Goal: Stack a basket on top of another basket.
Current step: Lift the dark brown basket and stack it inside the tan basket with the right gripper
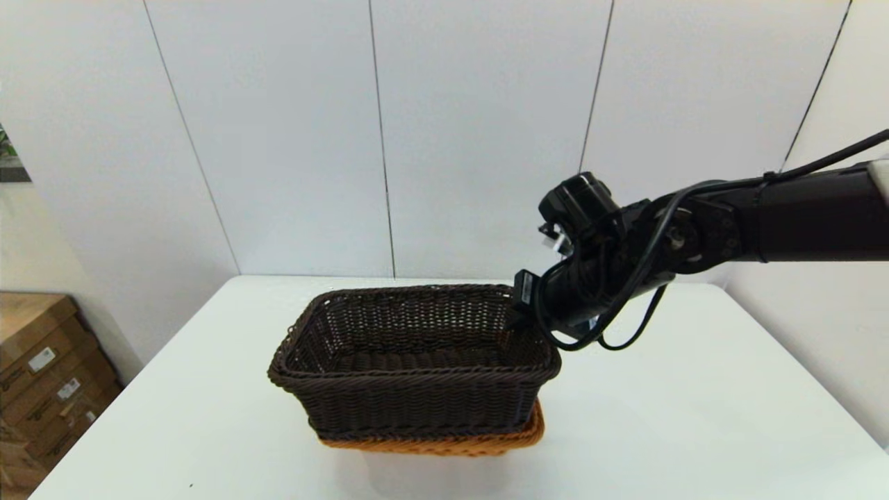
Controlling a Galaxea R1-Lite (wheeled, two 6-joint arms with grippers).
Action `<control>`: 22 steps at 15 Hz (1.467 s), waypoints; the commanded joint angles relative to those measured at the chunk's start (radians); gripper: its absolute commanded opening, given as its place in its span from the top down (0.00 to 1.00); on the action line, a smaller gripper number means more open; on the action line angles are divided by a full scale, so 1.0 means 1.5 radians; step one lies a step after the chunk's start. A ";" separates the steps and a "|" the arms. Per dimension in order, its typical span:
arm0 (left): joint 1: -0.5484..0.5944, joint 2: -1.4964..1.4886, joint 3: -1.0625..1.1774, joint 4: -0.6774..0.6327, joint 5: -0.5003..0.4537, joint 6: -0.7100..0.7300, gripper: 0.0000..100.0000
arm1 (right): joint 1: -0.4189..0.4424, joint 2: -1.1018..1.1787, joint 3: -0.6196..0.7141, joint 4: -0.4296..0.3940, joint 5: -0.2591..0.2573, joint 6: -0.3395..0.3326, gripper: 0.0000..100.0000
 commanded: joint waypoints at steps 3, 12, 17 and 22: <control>0.000 0.000 0.001 0.000 0.000 0.000 0.00 | -0.003 0.011 -0.004 -0.030 0.000 0.003 1.00; 0.000 0.000 0.001 0.000 0.000 0.000 0.00 | -0.004 0.022 0.009 -0.119 -0.001 0.007 1.00; 0.000 0.000 0.001 0.000 0.000 0.000 0.00 | -0.006 0.035 0.040 -0.161 0.000 0.001 1.00; 0.000 0.000 0.001 0.000 0.000 0.000 0.00 | -0.028 0.048 0.040 -0.173 0.000 -0.019 1.00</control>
